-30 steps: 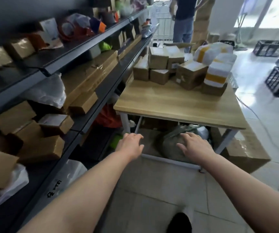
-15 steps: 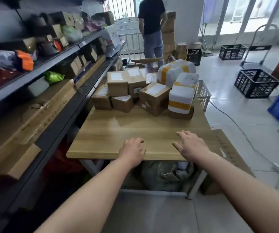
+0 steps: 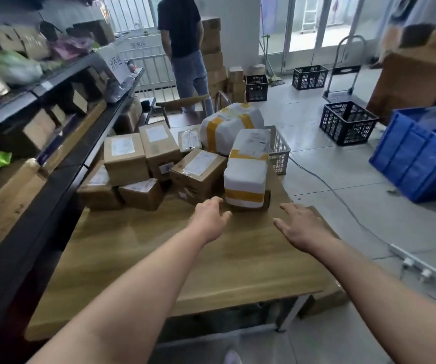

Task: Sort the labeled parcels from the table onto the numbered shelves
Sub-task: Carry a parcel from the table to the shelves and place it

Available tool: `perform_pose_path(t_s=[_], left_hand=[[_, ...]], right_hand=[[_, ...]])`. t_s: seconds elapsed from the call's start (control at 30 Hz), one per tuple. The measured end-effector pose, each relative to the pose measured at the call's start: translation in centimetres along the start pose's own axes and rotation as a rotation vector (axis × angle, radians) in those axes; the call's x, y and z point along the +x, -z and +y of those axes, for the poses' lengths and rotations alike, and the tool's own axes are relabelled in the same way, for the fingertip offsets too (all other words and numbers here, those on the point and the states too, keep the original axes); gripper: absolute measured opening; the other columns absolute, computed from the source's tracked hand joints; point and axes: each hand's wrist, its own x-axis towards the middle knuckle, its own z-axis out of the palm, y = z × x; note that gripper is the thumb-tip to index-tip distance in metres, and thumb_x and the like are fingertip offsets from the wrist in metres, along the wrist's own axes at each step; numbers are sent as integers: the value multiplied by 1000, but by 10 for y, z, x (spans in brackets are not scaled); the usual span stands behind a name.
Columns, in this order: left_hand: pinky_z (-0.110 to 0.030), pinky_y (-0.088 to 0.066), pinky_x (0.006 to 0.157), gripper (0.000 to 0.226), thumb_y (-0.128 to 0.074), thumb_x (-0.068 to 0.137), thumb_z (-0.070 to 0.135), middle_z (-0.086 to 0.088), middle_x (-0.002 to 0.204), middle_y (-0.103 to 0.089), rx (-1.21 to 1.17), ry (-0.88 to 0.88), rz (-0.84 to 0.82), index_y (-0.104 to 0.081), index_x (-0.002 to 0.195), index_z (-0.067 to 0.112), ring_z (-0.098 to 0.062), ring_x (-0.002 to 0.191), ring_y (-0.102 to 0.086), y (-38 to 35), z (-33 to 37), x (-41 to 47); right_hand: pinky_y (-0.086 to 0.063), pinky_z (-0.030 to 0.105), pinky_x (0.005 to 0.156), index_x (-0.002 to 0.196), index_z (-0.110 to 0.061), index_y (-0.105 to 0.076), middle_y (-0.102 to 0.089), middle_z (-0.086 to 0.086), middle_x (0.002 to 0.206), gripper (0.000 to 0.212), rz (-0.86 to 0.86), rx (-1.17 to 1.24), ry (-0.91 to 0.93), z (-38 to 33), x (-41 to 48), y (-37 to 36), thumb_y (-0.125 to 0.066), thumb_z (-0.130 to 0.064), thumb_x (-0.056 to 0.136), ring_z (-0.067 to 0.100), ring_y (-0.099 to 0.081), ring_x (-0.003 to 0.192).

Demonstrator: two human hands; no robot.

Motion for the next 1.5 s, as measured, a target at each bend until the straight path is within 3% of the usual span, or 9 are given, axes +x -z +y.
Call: perform_pose_path(t_s=[0.13, 0.43, 0.6, 0.77, 0.87, 1.07, 1.27, 1.43, 1.5], left_hand=[[-44, -47, 99, 45, -55, 96, 37, -5, 135, -55, -53, -48, 22, -47, 137, 20, -24, 123, -50, 13, 12, 58], [-48, -33, 113, 63, -49, 97, 46, -8, 151, -41, -265, 29, -28, -31, 150, 17, -29, 136, -40, 11, 18, 150], [-42, -37, 108, 54, -43, 99, 42, -6, 145, -48, -453, 46, -159, -36, 149, 21, -26, 128, -48, 1, 22, 159], [-39, -41, 102, 44, -41, 99, 33, -2, 131, -57, -552, 65, -114, -45, 142, 23, -23, 116, -53, -4, 27, 157], [-34, -42, 95, 42, -42, 98, 31, 4, 125, -58, -573, 80, -91, -46, 140, 30, -19, 112, -54, -10, 35, 146], [-39, -46, 98, 40, -44, 97, 31, 7, 121, -60, -622, 134, 7, -47, 137, 36, -16, 109, -57, -28, 54, 100], [-42, -49, 98, 45, -45, 87, 35, 7, 119, -64, -709, 233, 142, -50, 132, 34, -17, 109, -60, -48, 66, 35], [-16, -48, 78, 34, -47, 93, 14, 3, 109, -62, -829, 344, 302, -52, 126, 19, -13, 97, -58, -59, 69, -24], [-18, -45, 78, 35, -45, 97, 8, 4, 109, -59, -814, 423, 366, -51, 130, 16, -14, 100, -56, -60, 66, -50]], right_hand=[[-31, 38, 112, 147, -19, -34, -34, 3, 153, 56, 56, 59, 6, -11, 50, 16, -45, -43, 98, 22, -29, 141], [-21, 37, 117, 153, -17, -17, -15, 4, 161, 68, 53, 236, -83, -21, 128, 9, -43, -46, 98, 24, -20, 145], [-23, 53, 115, 151, -36, -2, -16, -3, 160, 75, 17, 372, -49, -19, 148, 0, -31, -63, 87, 23, -16, 147], [-20, 36, 117, 154, -33, -4, -15, -1, 160, 70, -18, 485, 59, -19, 156, -2, -42, -45, 96, 21, -22, 144], [-17, 22, 108, 154, -25, -6, -13, 1, 160, 74, 35, 502, 91, -11, 153, -5, -51, -33, 96, 18, -20, 144], [-17, 17, 102, 154, -27, -4, -5, -3, 161, 75, 41, 459, 201, 14, 123, -1, -52, -31, 97, 14, -14, 144], [-33, 37, 111, 153, -34, -3, -17, -1, 160, 75, -105, 525, 349, 32, 91, -1, -52, -34, 96, 20, -30, 141], [-33, 38, 112, 153, -33, -6, -22, -3, 159, 77, -249, 554, 491, 27, 63, -6, -56, -32, 94, 16, -27, 143], [-35, 39, 111, 153, -35, -6, -23, -2, 158, 78, -305, 537, 548, 20, 50, -11, -56, -34, 94, 17, -31, 141]])
